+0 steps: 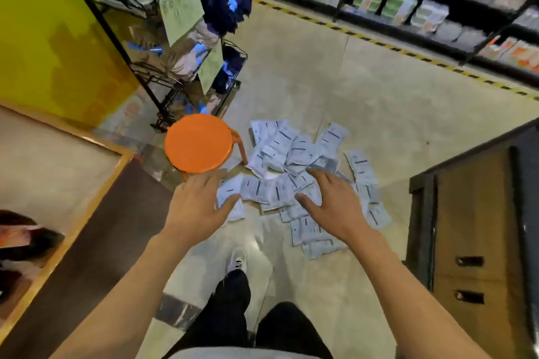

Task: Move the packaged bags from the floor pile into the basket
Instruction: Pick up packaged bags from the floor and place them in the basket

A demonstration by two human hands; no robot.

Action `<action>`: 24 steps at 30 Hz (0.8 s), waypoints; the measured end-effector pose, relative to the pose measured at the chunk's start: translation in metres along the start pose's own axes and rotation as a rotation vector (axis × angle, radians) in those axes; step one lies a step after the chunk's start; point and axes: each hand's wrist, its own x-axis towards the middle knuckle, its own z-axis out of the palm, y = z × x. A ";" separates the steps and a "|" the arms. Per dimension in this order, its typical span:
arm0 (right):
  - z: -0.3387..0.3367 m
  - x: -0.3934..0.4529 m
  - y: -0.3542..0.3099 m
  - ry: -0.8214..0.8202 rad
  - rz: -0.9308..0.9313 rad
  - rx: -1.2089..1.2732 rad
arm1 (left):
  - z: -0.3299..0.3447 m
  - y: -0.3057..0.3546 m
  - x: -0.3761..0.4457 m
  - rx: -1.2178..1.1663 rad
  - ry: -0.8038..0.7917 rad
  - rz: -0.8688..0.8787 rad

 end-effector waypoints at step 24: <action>0.424 0.392 0.150 -0.160 -0.229 -0.084 | 0.440 -0.244 0.190 -0.067 -0.125 -0.183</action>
